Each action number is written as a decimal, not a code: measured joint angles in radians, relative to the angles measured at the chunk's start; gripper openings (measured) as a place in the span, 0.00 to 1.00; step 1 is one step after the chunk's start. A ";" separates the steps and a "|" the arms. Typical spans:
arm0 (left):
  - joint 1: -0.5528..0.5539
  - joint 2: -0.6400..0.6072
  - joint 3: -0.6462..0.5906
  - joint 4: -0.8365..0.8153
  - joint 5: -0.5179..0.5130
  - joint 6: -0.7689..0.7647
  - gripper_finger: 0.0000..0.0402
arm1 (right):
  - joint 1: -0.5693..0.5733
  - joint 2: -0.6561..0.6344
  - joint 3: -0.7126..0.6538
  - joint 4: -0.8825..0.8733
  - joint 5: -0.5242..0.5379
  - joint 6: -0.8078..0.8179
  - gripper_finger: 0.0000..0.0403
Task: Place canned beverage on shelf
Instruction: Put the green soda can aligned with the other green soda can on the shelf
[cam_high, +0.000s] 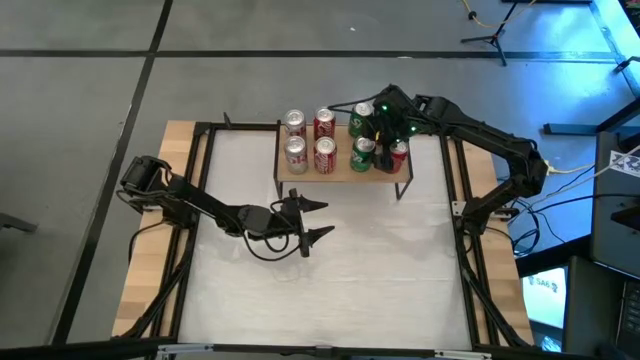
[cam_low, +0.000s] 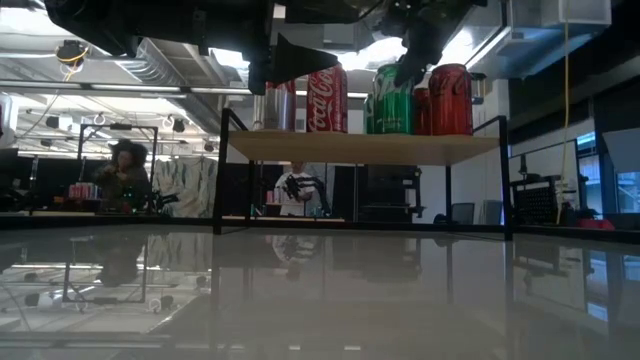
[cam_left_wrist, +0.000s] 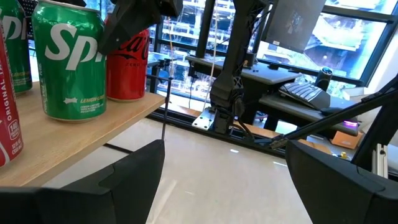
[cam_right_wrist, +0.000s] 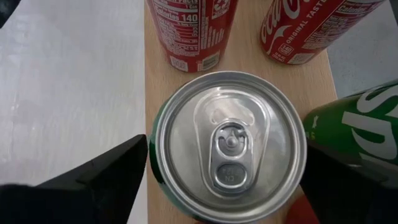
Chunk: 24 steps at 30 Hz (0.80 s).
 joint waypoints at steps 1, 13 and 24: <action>0.000 0.000 0.000 0.000 0.000 0.000 0.81 | 0.000 0.000 0.000 0.000 0.002 0.000 0.95; 0.000 0.000 0.000 0.000 0.000 0.000 0.81 | 0.001 0.000 0.000 -0.006 0.081 -0.002 0.98; 0.000 0.000 0.000 0.000 0.000 0.000 0.81 | 0.001 -0.003 0.057 -0.077 0.061 0.001 0.98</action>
